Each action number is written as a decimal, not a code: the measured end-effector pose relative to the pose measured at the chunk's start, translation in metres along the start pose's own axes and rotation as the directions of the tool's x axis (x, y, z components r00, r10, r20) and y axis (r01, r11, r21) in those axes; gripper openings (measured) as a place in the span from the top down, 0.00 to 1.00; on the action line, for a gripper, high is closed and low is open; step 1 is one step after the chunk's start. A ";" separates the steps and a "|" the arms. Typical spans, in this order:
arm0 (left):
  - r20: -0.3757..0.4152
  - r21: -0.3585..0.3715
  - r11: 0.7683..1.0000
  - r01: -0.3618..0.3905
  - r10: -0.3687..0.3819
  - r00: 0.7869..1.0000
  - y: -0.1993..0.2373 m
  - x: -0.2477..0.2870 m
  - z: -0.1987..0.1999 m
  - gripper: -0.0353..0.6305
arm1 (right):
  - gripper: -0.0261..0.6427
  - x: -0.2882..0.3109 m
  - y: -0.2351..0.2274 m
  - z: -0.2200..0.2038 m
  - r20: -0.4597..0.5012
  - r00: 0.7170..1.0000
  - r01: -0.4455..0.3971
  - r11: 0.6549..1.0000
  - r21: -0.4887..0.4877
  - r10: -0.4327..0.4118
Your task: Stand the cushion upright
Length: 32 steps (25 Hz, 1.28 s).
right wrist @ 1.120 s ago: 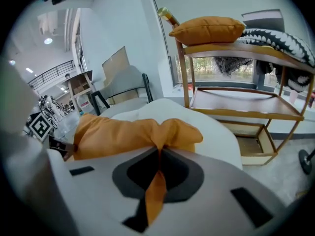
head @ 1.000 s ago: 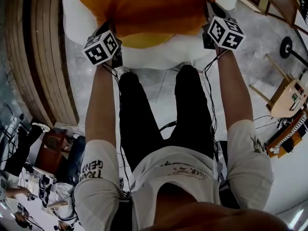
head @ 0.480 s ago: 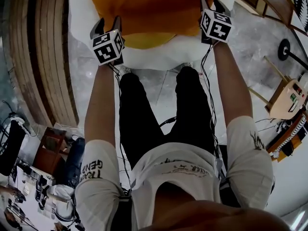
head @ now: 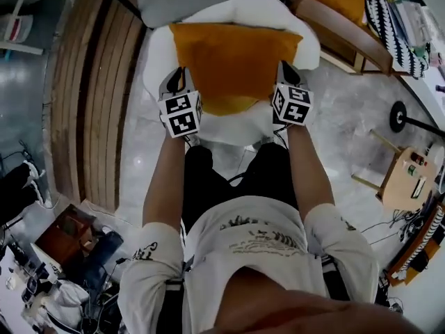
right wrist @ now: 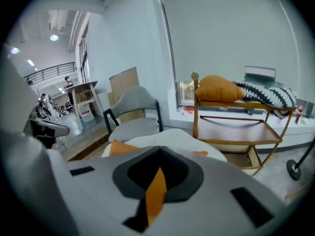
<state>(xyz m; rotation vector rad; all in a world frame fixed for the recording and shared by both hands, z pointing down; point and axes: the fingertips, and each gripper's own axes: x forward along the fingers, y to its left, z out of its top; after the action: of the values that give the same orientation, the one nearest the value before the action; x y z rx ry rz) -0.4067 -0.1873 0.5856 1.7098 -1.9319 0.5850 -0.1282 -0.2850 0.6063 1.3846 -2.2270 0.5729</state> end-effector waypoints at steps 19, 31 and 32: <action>0.279 0.077 0.994 0.078 -0.097 0.955 -0.060 -0.161 0.255 0.91 | 0.92 -0.202 0.062 0.306 0.524 0.849 -0.061 0.998 -0.017 0.061; 0.467 0.148 0.988 0.041 -0.106 0.878 -0.056 -0.219 0.364 0.91 | 0.92 -0.251 0.092 0.378 0.630 0.765 -0.131 0.990 -0.049 0.133; 0.463 0.152 0.987 0.042 -0.109 0.880 -0.057 -0.216 0.365 0.91 | 0.92 -0.249 0.089 0.377 0.626 0.770 -0.125 0.991 -0.043 0.124</action>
<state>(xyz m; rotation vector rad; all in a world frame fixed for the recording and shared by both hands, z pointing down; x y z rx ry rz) -0.3586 -0.2487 0.1650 2.1637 -2.1716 0.2924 -0.1704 -0.2825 0.1479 1.6067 -2.8567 0.1446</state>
